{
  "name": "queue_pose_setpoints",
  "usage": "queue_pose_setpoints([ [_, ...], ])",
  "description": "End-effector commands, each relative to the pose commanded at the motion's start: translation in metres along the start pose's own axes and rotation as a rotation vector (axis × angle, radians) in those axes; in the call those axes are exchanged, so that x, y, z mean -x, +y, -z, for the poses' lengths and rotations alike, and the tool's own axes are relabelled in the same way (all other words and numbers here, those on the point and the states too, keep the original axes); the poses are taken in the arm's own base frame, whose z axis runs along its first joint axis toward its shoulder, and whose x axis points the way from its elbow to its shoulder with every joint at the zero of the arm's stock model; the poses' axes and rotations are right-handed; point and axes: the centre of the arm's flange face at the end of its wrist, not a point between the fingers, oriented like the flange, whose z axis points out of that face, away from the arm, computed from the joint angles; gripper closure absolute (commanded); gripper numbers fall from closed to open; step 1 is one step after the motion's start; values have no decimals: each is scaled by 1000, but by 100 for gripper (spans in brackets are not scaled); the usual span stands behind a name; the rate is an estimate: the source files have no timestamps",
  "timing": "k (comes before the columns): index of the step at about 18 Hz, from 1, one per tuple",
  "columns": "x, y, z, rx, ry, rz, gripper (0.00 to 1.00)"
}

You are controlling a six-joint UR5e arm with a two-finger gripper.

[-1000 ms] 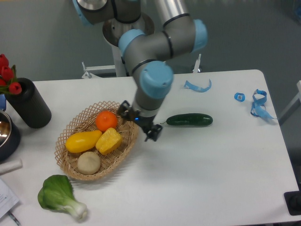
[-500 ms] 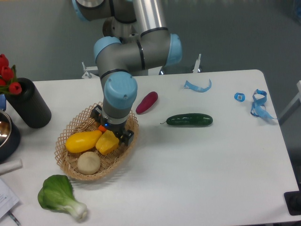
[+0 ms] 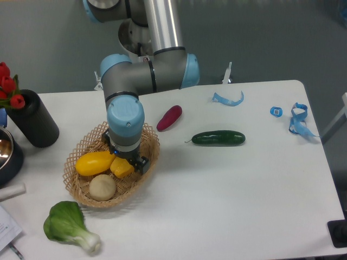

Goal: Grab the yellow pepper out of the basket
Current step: 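Close the gripper around the yellow bell pepper in the basket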

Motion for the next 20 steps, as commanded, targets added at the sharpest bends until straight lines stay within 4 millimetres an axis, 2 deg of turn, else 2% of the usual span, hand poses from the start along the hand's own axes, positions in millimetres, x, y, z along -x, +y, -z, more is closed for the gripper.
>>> queue_pose_setpoints([
  [3, -8, -5, -8, 13, 9, 4, 0],
  [10, -9, -9, -22, 27, 22, 40, 1],
  [13, -9, -10, -18, 23, 16, 39, 37],
  [15, -10, -9, -16, 22, 14, 39, 55],
  [17, -9, -8, -12, 18, 11, 42, 64],
  [20, 1, 2, 2, 5, 1, 63, 64],
])
